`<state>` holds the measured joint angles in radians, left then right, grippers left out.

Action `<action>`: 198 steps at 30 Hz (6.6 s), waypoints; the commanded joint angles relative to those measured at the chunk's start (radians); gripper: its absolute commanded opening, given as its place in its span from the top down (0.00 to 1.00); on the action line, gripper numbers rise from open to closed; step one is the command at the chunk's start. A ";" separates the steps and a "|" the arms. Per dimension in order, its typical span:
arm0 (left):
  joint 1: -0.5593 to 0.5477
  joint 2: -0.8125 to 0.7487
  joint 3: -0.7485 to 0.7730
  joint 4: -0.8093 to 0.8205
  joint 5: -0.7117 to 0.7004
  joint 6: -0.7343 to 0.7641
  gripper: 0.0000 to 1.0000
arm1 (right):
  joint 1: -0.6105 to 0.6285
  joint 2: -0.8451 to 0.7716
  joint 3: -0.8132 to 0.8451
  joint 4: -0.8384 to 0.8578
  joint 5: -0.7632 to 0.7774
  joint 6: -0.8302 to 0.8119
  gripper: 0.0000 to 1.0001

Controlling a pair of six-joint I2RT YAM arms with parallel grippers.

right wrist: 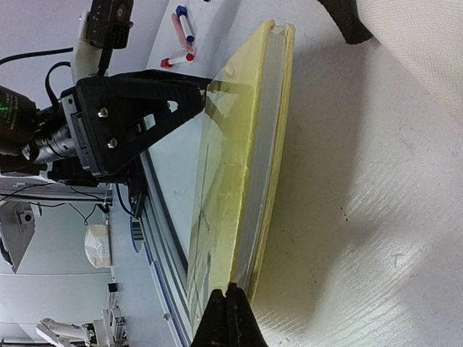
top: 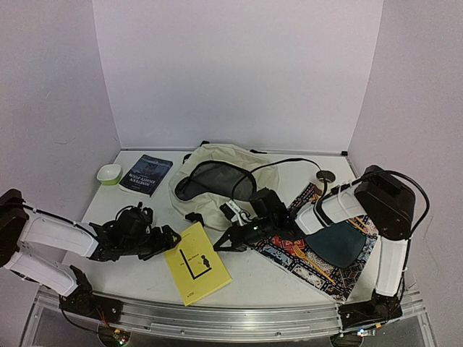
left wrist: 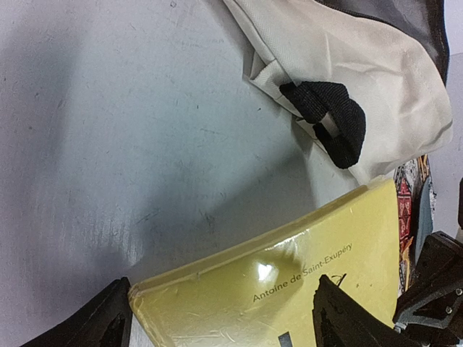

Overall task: Pack the student bag
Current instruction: Adjust the book at the center of the board.

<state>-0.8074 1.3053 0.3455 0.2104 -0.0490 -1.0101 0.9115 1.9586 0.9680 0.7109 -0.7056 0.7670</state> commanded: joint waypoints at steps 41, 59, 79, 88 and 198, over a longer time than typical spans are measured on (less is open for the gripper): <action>-0.047 0.027 0.004 0.093 0.104 -0.066 0.17 | 0.057 -0.027 0.074 -0.062 0.146 -0.084 0.62; -0.047 0.010 -0.049 0.092 0.082 -0.174 0.16 | 0.070 0.040 0.080 -0.270 0.282 -0.109 0.41; -0.047 0.075 -0.029 0.168 0.126 -0.191 0.14 | 0.095 0.028 0.019 0.380 -0.094 0.139 0.73; -0.047 0.071 -0.041 0.219 0.152 -0.213 0.15 | 0.095 0.035 0.021 0.392 0.013 0.187 0.80; -0.064 0.152 -0.086 0.960 0.075 -0.249 0.48 | 0.037 0.090 0.045 0.056 0.291 -0.097 0.82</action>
<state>-0.8536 1.5070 0.2321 0.8452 -0.1005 -1.2088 0.8715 2.0360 1.0265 0.7553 -0.2688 0.6324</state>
